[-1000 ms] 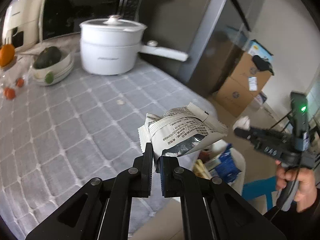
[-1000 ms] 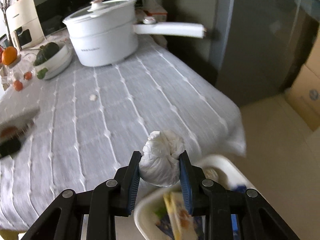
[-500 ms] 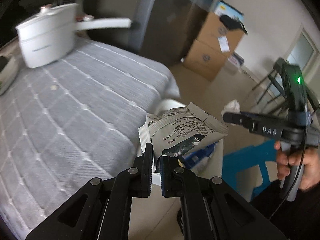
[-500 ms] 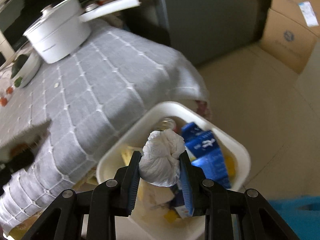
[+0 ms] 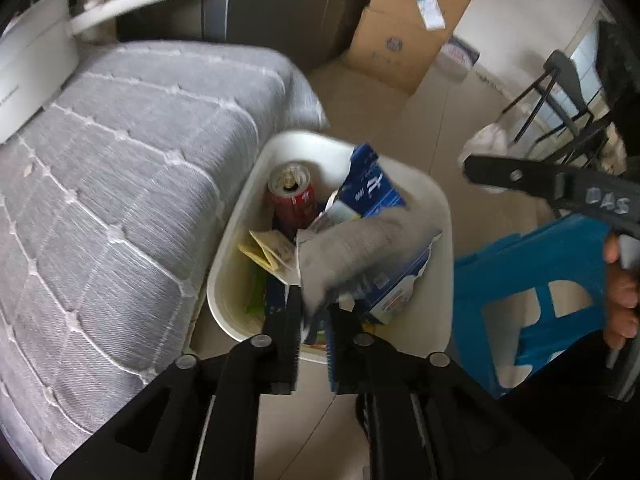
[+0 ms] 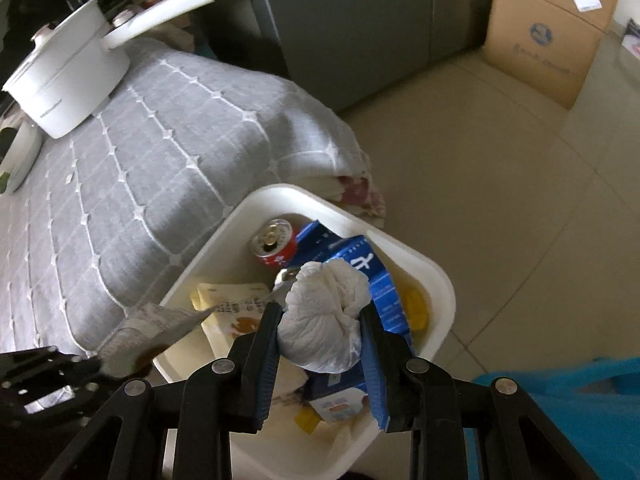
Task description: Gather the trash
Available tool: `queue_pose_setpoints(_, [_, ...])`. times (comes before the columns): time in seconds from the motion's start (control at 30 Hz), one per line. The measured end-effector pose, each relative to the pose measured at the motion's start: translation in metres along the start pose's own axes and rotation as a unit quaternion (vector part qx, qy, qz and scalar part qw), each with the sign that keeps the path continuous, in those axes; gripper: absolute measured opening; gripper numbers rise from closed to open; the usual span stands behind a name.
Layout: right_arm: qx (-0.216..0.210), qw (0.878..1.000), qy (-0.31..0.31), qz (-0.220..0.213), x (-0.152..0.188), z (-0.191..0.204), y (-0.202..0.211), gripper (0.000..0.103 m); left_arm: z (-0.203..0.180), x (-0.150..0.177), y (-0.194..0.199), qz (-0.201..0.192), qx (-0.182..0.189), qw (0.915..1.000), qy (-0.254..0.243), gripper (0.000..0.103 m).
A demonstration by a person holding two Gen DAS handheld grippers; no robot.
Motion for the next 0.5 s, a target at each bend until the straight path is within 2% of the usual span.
queue_pose_setpoints(0.03, [-0.001, 1.000, -0.002, 0.001, 0.000, -0.001, 0.000, 0.034, 0.001, -0.001, -0.003, 0.004, -0.002, 1.0000, 0.004, 0.029])
queue_pose_setpoints(0.07, [-0.002, 1.000, -0.005, 0.002, 0.001, -0.002, -0.001, 0.034, 0.002, -0.001, -0.004, 0.006, -0.005, 1.0000, 0.006, 0.048])
queue_pose_setpoints(0.13, [-0.002, 1.000, -0.008, 0.007, 0.002, -0.005, -0.002, 0.034, 0.004, -0.002, -0.006, 0.003, -0.021, 0.9997, 0.007, 0.071])
queue_pose_setpoints(0.27, [0.002, 1.000, -0.005, 0.021, 0.005, -0.007, -0.008, 0.035, 0.011, -0.002, 0.001, -0.008, -0.044, 0.9987, 0.024, 0.088])
queue_pose_setpoints(0.37, [-0.007, 1.000, -0.007, 0.030, 0.007, -0.006, -0.013, 0.038, 0.026, -0.001, 0.011, -0.022, -0.068, 0.9961, 0.052, 0.089])
queue_pose_setpoints(0.43, [-0.022, 0.999, -0.013, 0.033, 0.007, -0.004, -0.015, 0.049, 0.039, -0.001, 0.016, -0.036, -0.097, 0.9917, 0.076, 0.090])
queue_pose_setpoints(0.47, [-0.036, 0.999, -0.018, 0.033, 0.008, -0.002, -0.016, 0.066, 0.044, 0.000, 0.018, -0.041, -0.105, 0.9899, 0.086, 0.091])
queue_pose_setpoints(0.5, [-0.043, 0.998, -0.023, 0.034, 0.008, 0.000, -0.016, 0.078, 0.054, 0.003, 0.022, -0.046, -0.119, 0.9859, 0.109, 0.091])
Point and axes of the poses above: each gripper's, at about its wrist camera, not at the fingertips, and y roughly against the way its jaws point, z to its left, x to its underside, the point moved 7 cm from there along -y, roughly the way its jaws point, and after that the axes turned 14 degrees about y, right-handed, at the moved point
